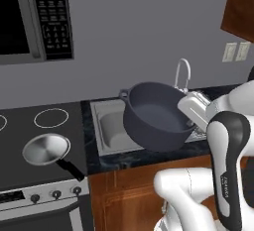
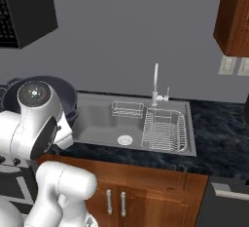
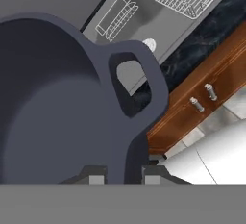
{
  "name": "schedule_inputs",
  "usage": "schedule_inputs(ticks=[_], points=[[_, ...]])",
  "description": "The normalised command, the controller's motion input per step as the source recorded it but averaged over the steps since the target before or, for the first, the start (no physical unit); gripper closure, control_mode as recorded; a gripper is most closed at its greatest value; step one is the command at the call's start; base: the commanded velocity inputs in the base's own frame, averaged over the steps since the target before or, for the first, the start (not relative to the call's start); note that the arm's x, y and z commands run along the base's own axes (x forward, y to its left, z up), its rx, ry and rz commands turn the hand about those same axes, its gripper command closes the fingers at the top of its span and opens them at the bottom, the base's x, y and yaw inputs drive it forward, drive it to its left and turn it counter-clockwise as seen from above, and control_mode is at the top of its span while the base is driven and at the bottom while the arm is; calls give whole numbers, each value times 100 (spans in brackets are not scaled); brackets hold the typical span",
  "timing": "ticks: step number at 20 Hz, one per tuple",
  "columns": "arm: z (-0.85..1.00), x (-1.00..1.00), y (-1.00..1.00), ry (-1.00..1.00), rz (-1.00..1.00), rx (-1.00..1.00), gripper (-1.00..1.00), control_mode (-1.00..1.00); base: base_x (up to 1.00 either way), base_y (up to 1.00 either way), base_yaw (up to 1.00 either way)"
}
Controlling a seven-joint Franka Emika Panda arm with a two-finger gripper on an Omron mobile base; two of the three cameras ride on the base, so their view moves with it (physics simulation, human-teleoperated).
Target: Move the pot and pan from the stove into the sink.
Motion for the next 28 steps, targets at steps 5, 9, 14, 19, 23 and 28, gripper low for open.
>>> schedule_inputs(ticks=[5, 9, 14, 19, 23, 28], points=[[0, 0, 0, 0, 0, 0, 100, 100, 0, -33, 0], [0, 0, 0, 0, 0, 0, 100, 100, 15, -8, 0], [0, 0, 0, 0, 0, 0, 100, 100, 46, -14, 0], [0, 0, 0, 0, 0, 0, 100, -100, 2, -1, 0], [-6, 41, 0, 0, 0, 0, 100, -100, 0, 0, 0], [-18, 66, 0, 0, -1, 0, 100, -100, 0, 0, 0]])
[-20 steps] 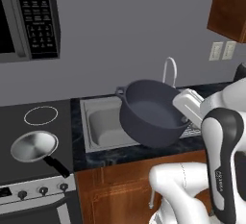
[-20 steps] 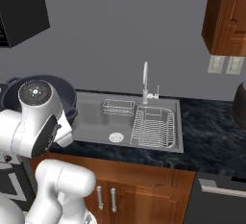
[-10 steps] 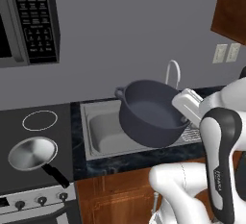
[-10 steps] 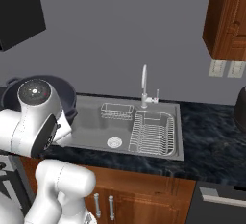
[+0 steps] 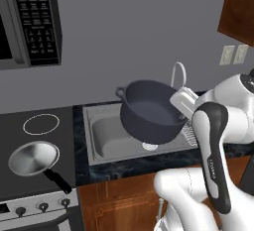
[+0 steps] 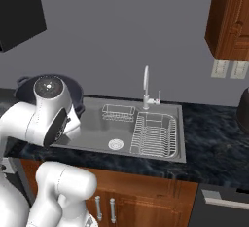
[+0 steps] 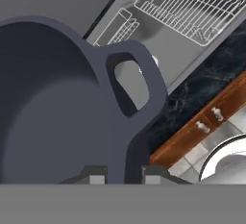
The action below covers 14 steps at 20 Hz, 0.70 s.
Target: Move the pot and pan from the stove into the sink.
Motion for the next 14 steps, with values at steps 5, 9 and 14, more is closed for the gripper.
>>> schedule_inputs(ticks=[5, 9, 14], points=[[-18, 49, 0, 0, -1, 0, 100, -100, 0, 0, 0], [-19, 26, 0, 0, 0, -1, 100, -100, 0, 0, 0], [-29, 35, 0, 0, -1, -5, 100, -100, 0, 0, 0]])
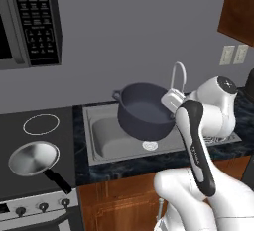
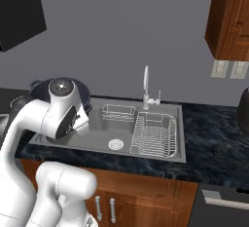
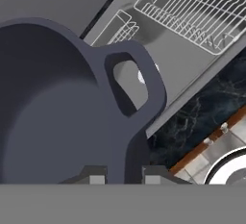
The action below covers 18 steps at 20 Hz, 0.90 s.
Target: Move the pot and pan from the stove into the sink.
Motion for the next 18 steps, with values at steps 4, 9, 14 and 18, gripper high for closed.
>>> schedule_inputs(ticks=[4, 9, 14, 18], points=[[-31, 29, 0, 0, -1, -5, 100, -100, 0, 0, 0], [-32, 32, 1, 0, -1, -4, 100, -100, 0, 0, 0], [-34, 34, 8, 1, -1, -4, 100, -100, 0, 0, 0], [-35, 37, 12, 0, -1, -4, 100, -100, 0, 0, 0]])
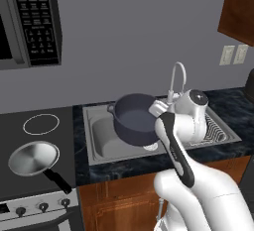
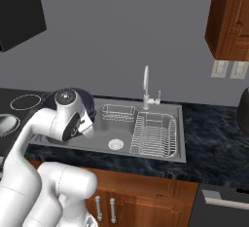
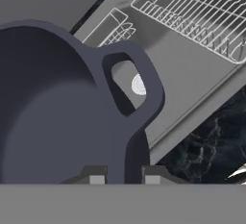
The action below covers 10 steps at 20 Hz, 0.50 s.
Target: Move the pot and pan from the stove into the sink.
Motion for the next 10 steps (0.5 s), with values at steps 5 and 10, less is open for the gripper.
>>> schedule_inputs(ticks=[5, 10], points=[[-36, 41, 11, 0, -1, -4, 100, -100, 0, 0, 0], [-38, 35, 2, 3, 0, -3, 100, -100, 0, 0, 0]])
